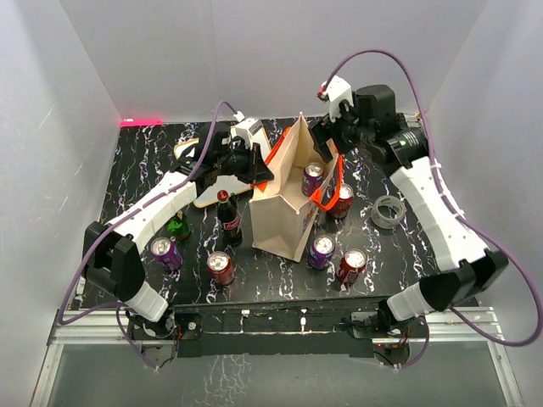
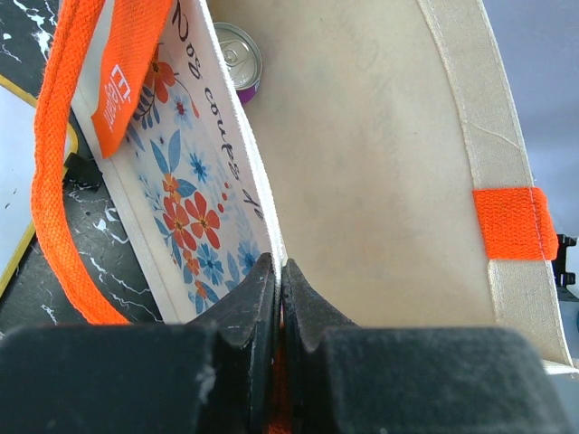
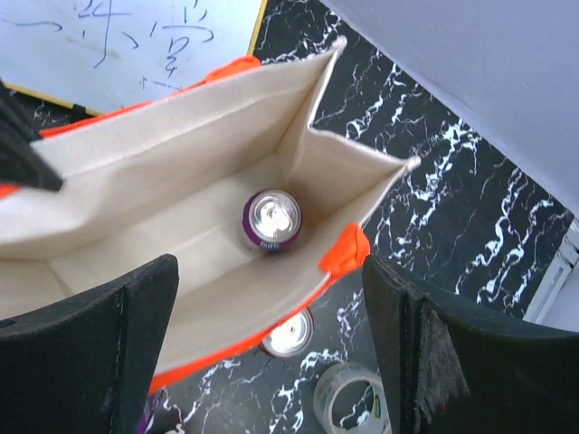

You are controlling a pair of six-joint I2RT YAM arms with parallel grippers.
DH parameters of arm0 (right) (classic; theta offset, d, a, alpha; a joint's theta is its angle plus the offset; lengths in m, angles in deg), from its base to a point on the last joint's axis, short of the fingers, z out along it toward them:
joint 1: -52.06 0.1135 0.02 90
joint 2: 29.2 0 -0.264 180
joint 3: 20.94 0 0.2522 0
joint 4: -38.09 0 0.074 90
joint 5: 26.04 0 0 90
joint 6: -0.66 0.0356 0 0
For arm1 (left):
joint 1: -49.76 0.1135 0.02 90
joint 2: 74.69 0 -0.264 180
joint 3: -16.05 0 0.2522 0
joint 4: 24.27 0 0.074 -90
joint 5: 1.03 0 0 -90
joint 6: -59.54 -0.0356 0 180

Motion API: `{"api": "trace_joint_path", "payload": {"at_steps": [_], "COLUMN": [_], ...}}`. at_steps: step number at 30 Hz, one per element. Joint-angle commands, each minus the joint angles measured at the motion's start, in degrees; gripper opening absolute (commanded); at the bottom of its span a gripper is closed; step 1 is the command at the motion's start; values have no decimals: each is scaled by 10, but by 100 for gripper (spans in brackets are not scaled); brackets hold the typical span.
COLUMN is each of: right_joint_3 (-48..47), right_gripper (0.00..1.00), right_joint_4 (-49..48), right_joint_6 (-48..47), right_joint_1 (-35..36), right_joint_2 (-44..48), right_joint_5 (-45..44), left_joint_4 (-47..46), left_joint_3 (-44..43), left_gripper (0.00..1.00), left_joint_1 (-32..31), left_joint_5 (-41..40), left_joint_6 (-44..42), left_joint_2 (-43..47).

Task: Place the beverage into the canvas bag
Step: Pick up the drink from the center of the board.

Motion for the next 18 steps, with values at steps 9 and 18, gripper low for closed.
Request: {"api": "trace_joint_path", "payload": {"at_steps": [9,18], "right_joint_3": [225,419], "right_gripper": [86,88], "right_joint_4": [-47,-156], "right_joint_6": [10,12], "right_joint_1": [-129,-144], "right_joint_2": [183,250], "right_joint_5": [54,47], "left_joint_4": [0,-5], "left_joint_3": [-13,-6], "left_gripper": [0,0], "left_joint_1": [3,3], "left_joint_5": [13,14], "left_joint_6": [-4,-3], "left_joint_2": [0,3]}}
